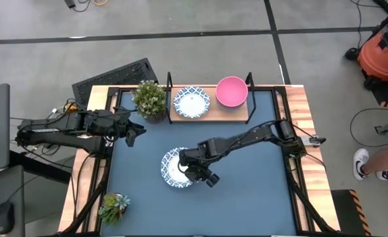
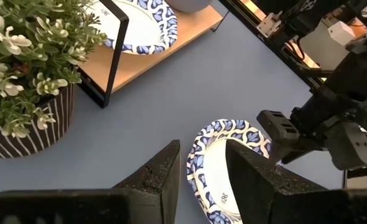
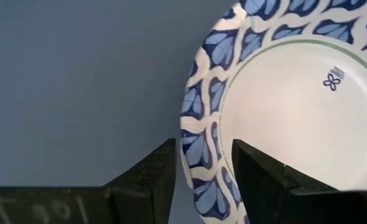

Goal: Place and stack bowls onto a shelf
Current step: Stack the blue patterned bowl on top of the other blue patterned bowl on the shelf

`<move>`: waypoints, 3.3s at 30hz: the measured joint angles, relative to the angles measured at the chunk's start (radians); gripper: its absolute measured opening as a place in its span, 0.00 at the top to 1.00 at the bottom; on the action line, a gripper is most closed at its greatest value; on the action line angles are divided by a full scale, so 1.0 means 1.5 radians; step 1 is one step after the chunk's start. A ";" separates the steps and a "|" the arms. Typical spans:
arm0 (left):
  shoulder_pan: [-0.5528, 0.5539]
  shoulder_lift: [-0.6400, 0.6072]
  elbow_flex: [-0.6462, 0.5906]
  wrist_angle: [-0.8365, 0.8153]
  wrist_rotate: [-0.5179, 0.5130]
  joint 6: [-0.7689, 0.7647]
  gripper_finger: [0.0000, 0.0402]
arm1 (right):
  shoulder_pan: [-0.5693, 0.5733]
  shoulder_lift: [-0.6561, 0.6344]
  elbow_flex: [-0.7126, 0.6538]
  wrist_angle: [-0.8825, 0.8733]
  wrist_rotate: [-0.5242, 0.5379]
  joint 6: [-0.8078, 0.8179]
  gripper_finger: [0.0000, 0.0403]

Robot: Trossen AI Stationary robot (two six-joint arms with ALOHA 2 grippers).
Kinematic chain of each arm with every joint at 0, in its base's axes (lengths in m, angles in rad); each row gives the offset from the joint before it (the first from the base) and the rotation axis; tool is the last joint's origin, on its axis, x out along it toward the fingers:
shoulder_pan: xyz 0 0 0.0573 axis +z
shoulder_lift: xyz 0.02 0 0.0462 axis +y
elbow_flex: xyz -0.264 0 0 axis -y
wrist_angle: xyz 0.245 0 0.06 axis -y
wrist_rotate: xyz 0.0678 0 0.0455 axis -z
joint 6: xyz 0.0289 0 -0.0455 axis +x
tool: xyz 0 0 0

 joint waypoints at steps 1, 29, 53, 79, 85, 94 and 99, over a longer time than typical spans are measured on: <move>0.000 0.000 0.000 0.000 -0.001 0.002 0.72 | 0.000 0.000 0.000 0.000 0.000 0.000 0.56; 0.000 0.000 0.000 0.000 -0.003 0.016 0.72 | -0.011 -0.010 0.058 -0.073 0.005 0.031 0.96; 0.000 0.000 0.000 0.000 -0.002 0.019 0.72 | -0.115 -0.011 0.387 -0.384 0.127 -0.018 0.96; 0.000 0.000 0.000 0.000 -0.025 0.007 0.72 | -0.357 -0.010 0.439 -0.350 0.154 0.060 0.96; 0.000 0.000 0.000 0.001 -0.040 0.005 0.72 | -0.357 -0.007 0.364 -0.293 0.157 0.067 0.96; 0.000 0.000 0.000 0.001 -0.040 -0.001 0.72 | -0.360 -0.009 0.271 -0.208 0.170 0.065 0.96; 0.000 0.000 0.000 0.001 -0.040 -0.003 0.72 | -0.360 -0.009 0.228 -0.189 0.170 0.065 0.96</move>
